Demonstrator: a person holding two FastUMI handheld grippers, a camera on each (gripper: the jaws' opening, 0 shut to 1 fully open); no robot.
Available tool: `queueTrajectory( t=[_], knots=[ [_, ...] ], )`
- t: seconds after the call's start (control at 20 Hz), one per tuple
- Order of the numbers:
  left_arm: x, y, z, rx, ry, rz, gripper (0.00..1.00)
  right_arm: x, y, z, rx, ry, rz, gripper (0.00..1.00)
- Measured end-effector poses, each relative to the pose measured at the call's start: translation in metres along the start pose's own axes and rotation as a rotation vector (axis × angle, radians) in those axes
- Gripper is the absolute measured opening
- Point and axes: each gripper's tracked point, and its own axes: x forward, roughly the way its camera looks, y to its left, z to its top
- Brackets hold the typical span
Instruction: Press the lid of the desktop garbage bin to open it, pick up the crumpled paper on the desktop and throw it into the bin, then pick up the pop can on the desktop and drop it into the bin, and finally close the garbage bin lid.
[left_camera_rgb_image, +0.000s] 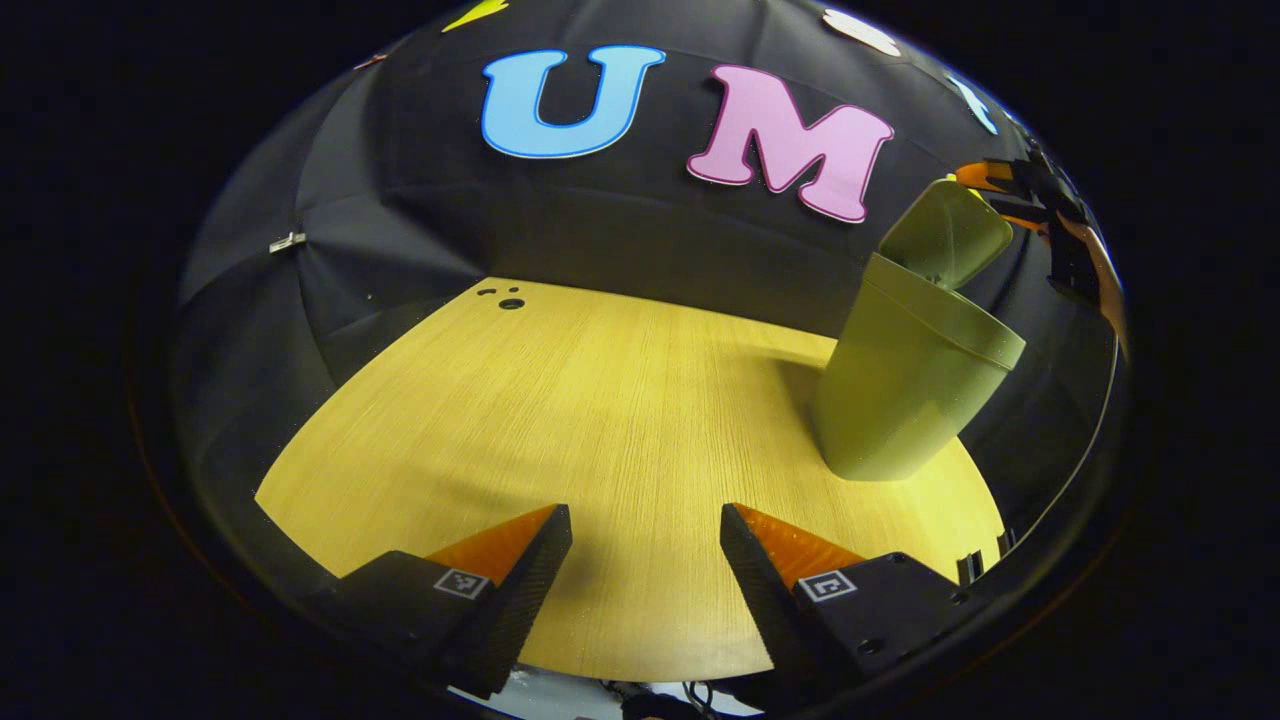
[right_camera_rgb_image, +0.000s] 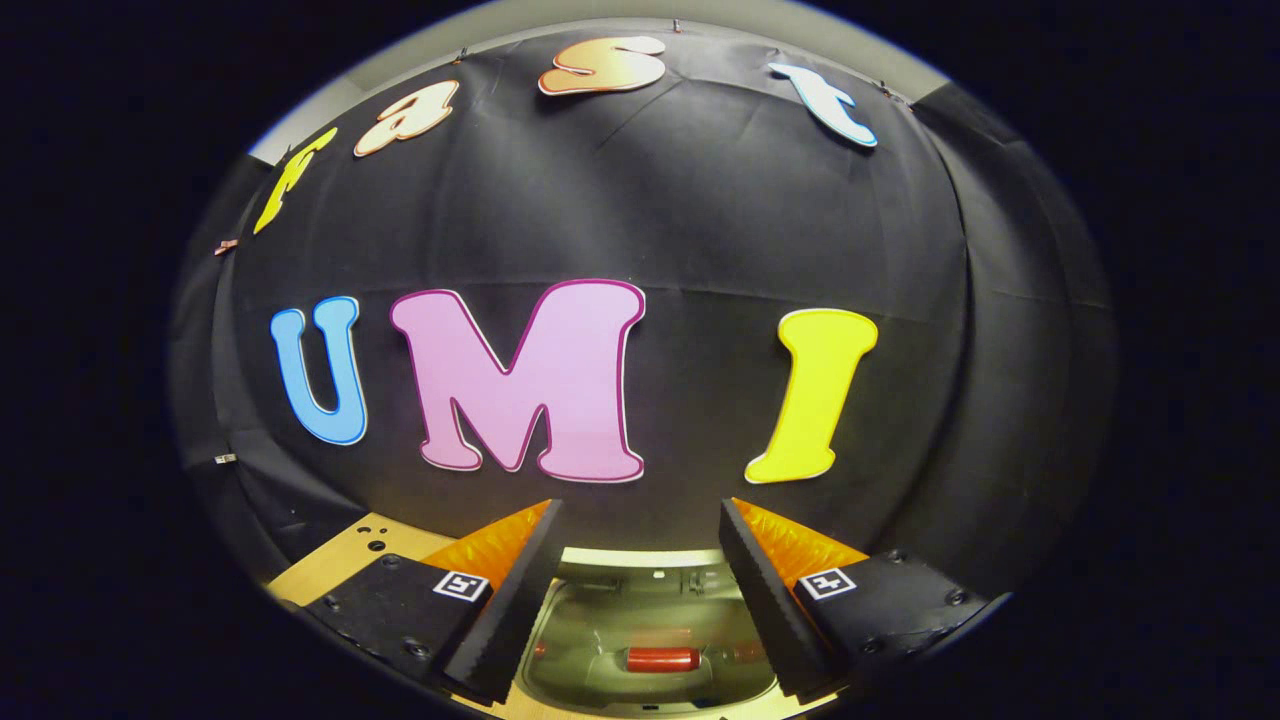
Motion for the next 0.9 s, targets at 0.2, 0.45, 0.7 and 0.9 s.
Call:
queueTrajectory(
  t=[0.2,0.45,0.7,0.9],
  knots=[
    [-0.006,0.004,-0.006,0.014,0.002,-0.024,0.96,-0.020,0.000,-0.029,-0.014,0.044,-0.019,0.96],
    [-0.012,0.006,-0.019,0.033,0.022,-0.051,0.96,-0.034,0.001,-0.065,-0.033,0.090,-0.040,0.96],
    [-0.016,0.006,-0.026,0.048,0.034,-0.068,0.96,-0.041,-0.001,-0.116,-0.029,0.181,-0.051,0.97],
    [-0.017,0.008,-0.027,0.050,0.034,-0.071,0.96,-0.043,-0.003,-0.146,0.044,0.230,-0.061,0.97]
  ],
)
